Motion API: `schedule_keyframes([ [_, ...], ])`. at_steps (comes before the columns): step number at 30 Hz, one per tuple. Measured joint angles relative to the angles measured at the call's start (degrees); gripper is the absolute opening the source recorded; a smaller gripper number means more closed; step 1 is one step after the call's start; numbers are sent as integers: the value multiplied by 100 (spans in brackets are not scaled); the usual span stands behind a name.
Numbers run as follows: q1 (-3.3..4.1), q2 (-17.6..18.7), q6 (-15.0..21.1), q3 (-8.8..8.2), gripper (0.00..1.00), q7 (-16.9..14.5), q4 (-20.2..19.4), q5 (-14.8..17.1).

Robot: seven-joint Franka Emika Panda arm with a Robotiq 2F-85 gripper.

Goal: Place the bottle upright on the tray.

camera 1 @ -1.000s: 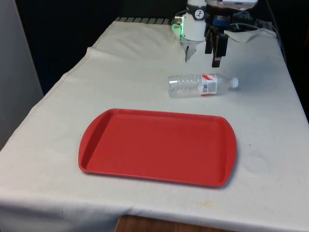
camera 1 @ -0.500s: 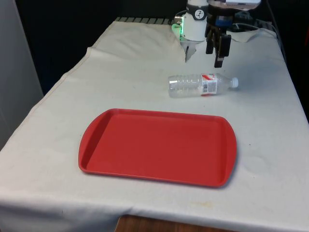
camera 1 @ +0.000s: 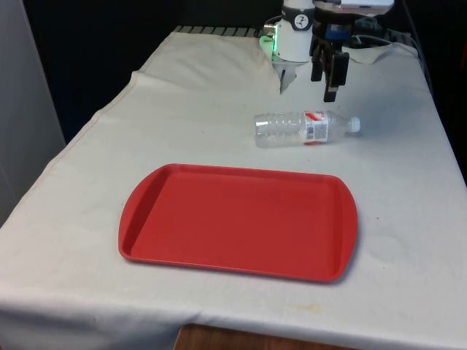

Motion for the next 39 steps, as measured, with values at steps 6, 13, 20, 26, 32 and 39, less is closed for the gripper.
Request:
schedule_keyframes([
  [6,0,0,-11,0,100,0,0,0],
  [13,0,29,-34,0,100,23,0,-46],
  [20,6,92,-34,6,100,378,6,-476],
  [26,6,115,-34,17,100,613,11,-756],
  [32,11,126,-34,34,100,917,11,-1100],
  [39,23,132,-86,63,100,1283,23,-1513],
])
